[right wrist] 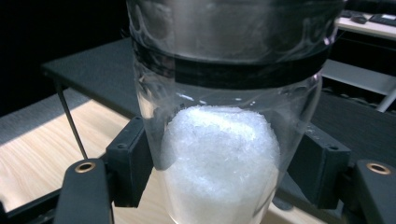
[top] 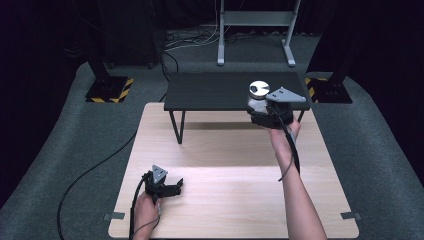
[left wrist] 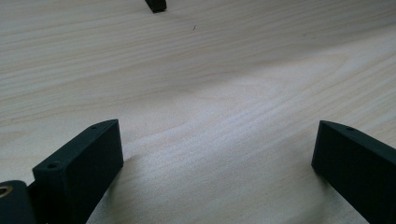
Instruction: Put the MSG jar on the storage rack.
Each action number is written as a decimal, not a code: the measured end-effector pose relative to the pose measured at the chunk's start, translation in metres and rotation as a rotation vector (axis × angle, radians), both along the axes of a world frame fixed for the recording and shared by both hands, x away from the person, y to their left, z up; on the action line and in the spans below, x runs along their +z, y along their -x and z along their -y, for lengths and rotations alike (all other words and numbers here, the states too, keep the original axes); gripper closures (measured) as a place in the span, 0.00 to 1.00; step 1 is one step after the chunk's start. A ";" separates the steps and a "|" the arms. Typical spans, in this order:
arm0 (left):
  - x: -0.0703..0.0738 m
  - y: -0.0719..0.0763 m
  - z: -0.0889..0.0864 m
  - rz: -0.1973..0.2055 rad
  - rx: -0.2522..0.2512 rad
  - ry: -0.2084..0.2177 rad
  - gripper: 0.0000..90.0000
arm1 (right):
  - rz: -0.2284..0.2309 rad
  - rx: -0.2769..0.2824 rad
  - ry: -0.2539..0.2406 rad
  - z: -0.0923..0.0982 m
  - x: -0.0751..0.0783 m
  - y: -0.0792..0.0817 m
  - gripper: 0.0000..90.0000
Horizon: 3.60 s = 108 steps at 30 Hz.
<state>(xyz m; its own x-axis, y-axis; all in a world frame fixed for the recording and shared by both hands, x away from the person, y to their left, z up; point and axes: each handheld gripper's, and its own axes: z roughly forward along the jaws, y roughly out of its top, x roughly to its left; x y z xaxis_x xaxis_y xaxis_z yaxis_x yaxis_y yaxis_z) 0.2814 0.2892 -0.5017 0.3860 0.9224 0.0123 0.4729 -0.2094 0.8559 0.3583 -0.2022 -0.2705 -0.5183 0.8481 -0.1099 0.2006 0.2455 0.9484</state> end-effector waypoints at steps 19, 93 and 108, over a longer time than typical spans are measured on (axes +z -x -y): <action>0.000 0.000 0.000 -0.002 -0.003 -0.003 0.02 | -0.089 -0.006 -0.042 -0.044 -0.001 -0.083 0.33; 0.000 0.000 0.001 -0.001 0.000 -0.001 0.02 | -0.257 0.047 -0.071 0.017 -0.179 0.097 0.00; 0.000 0.000 0.001 -0.001 0.001 -0.002 0.02 | -0.274 0.069 -0.045 0.022 -0.191 0.099 0.00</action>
